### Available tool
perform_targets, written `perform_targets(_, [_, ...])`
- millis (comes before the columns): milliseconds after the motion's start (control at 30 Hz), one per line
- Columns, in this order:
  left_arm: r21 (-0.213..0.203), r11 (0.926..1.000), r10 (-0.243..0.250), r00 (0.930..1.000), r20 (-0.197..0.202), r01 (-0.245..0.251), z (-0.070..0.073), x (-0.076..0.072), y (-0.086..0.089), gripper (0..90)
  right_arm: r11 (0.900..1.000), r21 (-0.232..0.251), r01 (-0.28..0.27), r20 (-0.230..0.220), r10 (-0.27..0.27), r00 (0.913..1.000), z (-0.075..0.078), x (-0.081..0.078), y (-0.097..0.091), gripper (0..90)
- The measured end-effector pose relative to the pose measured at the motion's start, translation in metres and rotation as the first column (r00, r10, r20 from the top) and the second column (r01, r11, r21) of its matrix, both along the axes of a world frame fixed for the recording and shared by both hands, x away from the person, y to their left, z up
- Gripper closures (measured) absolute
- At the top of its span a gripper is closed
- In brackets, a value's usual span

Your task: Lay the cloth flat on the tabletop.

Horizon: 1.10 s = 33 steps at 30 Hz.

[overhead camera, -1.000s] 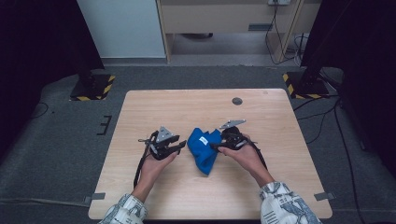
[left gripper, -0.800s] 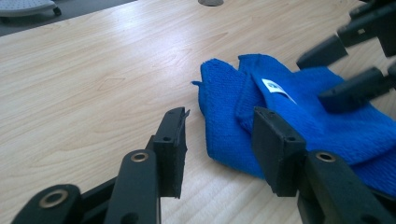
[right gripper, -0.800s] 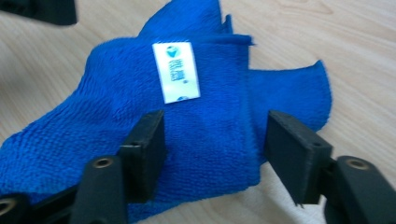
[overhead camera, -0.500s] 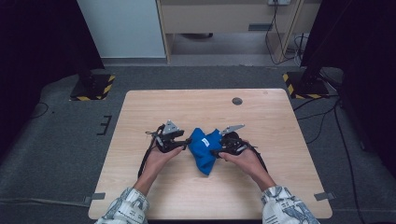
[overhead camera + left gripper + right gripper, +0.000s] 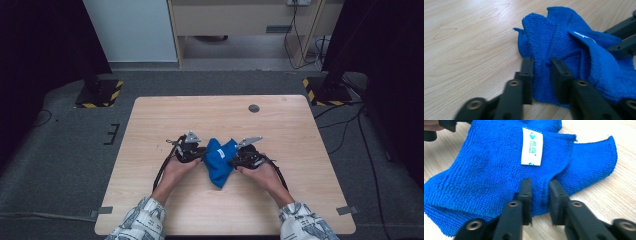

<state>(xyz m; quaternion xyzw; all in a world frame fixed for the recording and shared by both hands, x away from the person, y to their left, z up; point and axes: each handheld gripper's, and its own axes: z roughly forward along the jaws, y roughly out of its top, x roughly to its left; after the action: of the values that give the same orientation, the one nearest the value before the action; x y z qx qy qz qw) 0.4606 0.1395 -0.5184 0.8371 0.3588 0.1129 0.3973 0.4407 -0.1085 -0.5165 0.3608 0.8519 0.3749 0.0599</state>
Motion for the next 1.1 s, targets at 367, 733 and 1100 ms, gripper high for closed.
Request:
perform_targets(367, [-0.005,0.9997,0.024,0.9988,0.043,-0.023,0.013,-0.013,0.011,87.3,1.0000,0.003,0.006,0.060,-0.006,0.9982,0.016,-0.008,-0.010,85.8])
perform_targets(733, [-0.005,1.0000,0.007,0.9985,0.055,-0.007,0.017,-0.044,0.038,86.8,0.9970,-0.004,0.078,0.090,-0.077,0.9929,0.020,-0.026,-0.057,85.8])
perform_targets(1100, [0.068,0.9976,-0.017,0.9998,0.013,0.016,0.004,-0.053,0.044,86.0,0.9941,-0.003,0.108,0.075,-0.108,0.9913,0.010,-0.031,-0.073,85.4])
